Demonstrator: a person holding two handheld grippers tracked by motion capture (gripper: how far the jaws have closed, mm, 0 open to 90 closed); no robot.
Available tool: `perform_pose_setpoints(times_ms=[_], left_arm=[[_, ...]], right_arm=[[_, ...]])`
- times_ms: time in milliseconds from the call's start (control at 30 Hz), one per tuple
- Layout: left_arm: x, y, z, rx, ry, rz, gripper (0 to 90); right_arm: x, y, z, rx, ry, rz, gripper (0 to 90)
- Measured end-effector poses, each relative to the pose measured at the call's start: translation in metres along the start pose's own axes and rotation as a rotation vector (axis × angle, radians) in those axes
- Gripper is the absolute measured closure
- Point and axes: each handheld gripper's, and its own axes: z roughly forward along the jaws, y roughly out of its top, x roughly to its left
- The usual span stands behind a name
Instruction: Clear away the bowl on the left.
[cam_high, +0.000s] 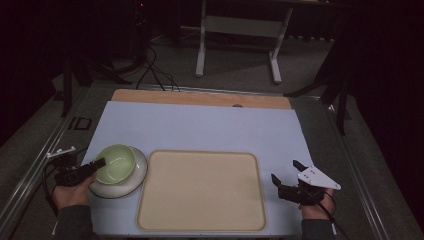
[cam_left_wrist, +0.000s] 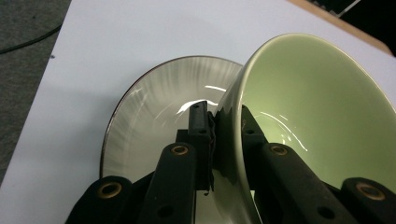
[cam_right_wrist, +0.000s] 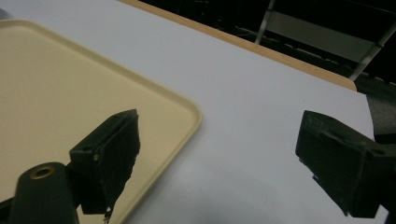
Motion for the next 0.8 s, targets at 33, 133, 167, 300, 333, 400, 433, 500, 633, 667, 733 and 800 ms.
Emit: perform_pose_setpoints(times_ms=[33,133,167,300,333,400,433,500,633,667,733,800], left_arm=[[0.000,0.000,0.000,-0.003,-0.001,0.001,82.1],[-0.001,0.000,-0.002,-0.013,-0.008,-0.001,82.1],[-0.002,0.001,-0.003,-0.017,-0.009,0.000,82.1],[-0.004,0.001,-0.005,-0.033,-0.022,0.002,82.1],[-0.005,0.001,-0.005,-0.034,-0.025,0.003,82.1],[-0.007,0.001,-0.006,-0.040,-0.031,0.003,82.1],[-0.008,0.001,-0.006,-0.043,-0.035,0.002,82.1],[-0.009,0.001,-0.007,-0.049,-0.045,0.001,82.1],[-0.011,0.002,-0.008,-0.061,-0.058,0.002,82.0],[-0.011,0.002,-0.008,-0.061,-0.059,0.003,82.1],[-0.013,0.002,-0.009,-0.066,-0.062,0.004,82.1],[-0.014,0.002,-0.010,-0.071,-0.069,0.006,82.0]], right_arm=[[0.000,0.000,0.000,-0.001,0.000,0.000,13.1],[0.000,0.000,0.000,0.000,0.000,0.001,13.1],[0.000,0.000,0.000,0.000,0.000,0.001,13.1],[0.000,0.000,0.000,-0.001,0.000,0.001,13.1],[0.000,0.000,0.000,-0.002,0.001,0.002,13.1],[0.000,0.000,0.000,-0.002,0.000,0.002,13.1],[0.000,0.000,0.000,-0.002,0.001,0.002,13.1],[0.000,0.000,0.000,-0.003,0.000,0.001,13.1],[0.000,0.000,0.000,-0.003,0.000,0.001,13.1],[0.000,0.000,0.000,-0.003,0.000,0.000,13.1],[0.000,0.000,0.000,-0.005,0.001,-0.002,13.1],[0.001,0.000,0.000,-0.005,0.002,-0.002,13.1]])
